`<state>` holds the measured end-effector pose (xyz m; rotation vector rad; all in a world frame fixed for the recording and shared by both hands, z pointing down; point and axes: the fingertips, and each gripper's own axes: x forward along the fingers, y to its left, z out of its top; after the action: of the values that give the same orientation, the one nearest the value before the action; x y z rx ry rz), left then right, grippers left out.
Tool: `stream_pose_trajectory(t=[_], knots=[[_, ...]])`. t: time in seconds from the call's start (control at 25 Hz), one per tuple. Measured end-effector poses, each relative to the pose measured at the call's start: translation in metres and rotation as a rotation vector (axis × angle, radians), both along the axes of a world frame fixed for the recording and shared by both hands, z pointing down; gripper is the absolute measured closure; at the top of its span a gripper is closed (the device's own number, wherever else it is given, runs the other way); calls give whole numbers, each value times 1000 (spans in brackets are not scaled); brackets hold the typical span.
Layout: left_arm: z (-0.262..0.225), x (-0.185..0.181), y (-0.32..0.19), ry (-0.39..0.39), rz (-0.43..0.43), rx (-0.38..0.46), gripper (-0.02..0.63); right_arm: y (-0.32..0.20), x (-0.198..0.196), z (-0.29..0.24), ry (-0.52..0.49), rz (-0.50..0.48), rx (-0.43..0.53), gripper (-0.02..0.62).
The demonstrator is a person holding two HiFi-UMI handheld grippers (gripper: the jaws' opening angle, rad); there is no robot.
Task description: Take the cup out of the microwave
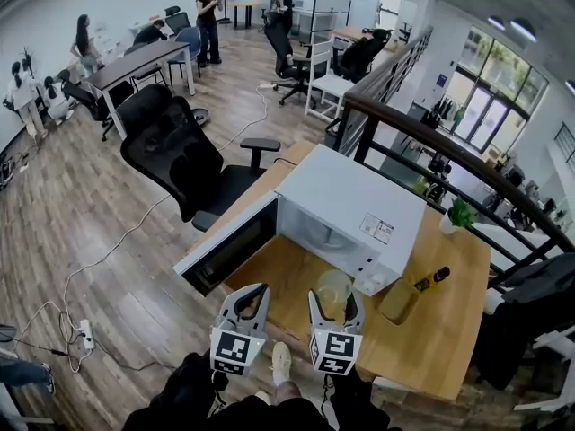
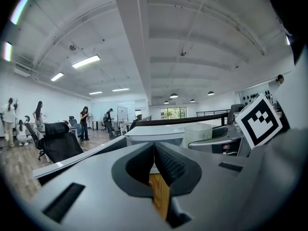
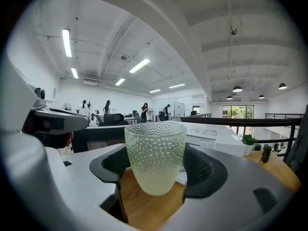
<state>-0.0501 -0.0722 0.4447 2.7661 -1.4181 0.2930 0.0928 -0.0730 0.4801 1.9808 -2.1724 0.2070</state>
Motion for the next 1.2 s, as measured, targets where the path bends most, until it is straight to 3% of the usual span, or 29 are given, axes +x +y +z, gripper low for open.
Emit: stream_pose_trajectory(t=[0.56, 1.2], knots=[[-17, -7, 78, 1, 35, 31, 581, 93, -8, -31, 18, 14, 20, 224], [-20, 0, 90, -1, 59, 34, 581, 109, -6, -39, 14, 31, 32, 224]])
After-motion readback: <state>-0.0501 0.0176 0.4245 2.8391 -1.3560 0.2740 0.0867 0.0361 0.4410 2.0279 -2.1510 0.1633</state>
